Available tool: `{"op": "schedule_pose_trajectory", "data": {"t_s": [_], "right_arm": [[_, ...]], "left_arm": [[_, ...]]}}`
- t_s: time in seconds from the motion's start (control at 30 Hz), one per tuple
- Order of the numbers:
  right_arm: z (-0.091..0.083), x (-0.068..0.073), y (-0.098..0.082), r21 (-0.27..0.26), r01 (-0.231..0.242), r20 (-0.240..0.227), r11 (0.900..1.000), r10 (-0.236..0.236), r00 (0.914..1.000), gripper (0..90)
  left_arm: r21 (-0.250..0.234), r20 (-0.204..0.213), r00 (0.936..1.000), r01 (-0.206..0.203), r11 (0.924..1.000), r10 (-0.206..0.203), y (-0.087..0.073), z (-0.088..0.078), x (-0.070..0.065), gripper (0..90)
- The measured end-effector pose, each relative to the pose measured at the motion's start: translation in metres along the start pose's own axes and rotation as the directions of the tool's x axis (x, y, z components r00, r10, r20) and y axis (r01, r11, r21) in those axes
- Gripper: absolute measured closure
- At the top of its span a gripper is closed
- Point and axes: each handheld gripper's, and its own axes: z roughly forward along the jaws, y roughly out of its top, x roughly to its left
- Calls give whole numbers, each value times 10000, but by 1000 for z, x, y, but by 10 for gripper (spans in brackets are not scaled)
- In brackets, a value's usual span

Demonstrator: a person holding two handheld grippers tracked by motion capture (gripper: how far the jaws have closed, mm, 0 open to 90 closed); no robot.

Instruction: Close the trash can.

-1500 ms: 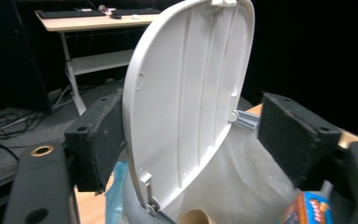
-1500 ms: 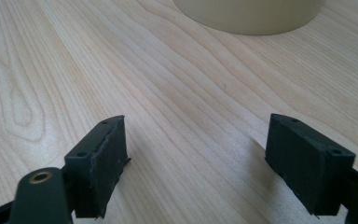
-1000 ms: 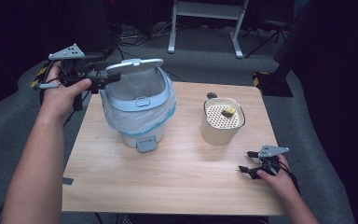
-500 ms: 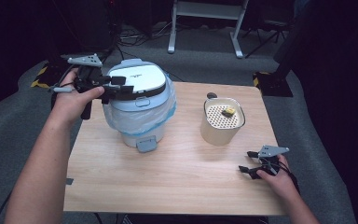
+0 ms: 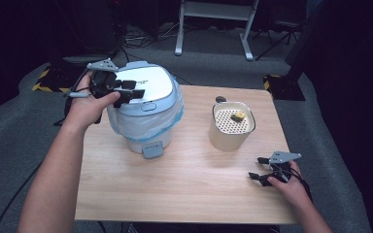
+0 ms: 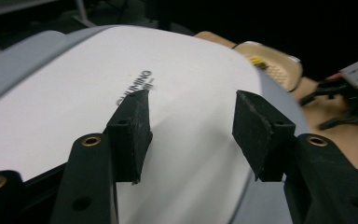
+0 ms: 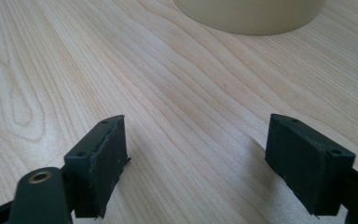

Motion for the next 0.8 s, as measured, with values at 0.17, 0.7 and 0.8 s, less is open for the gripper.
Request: {"op": "schedule_pose_trajectory", "data": {"t_s": [0.17,0.7,0.8], "right_arm": [[0,0,0,0,17,5,10000,-17,10000,209],[0,1,-1,-9,57,-30,10000,-57,10000,208],[0,1,-1,-8,55,-33,10000,-55,10000,208]], "left_arm": [[132,-497,9984,-270,9995,277,1,2,-3,467],[273,-1321,9881,-761,9967,791,3,10,-11,472],[18,-1132,9931,-308,9995,308,-1,8,-7,417]]}}
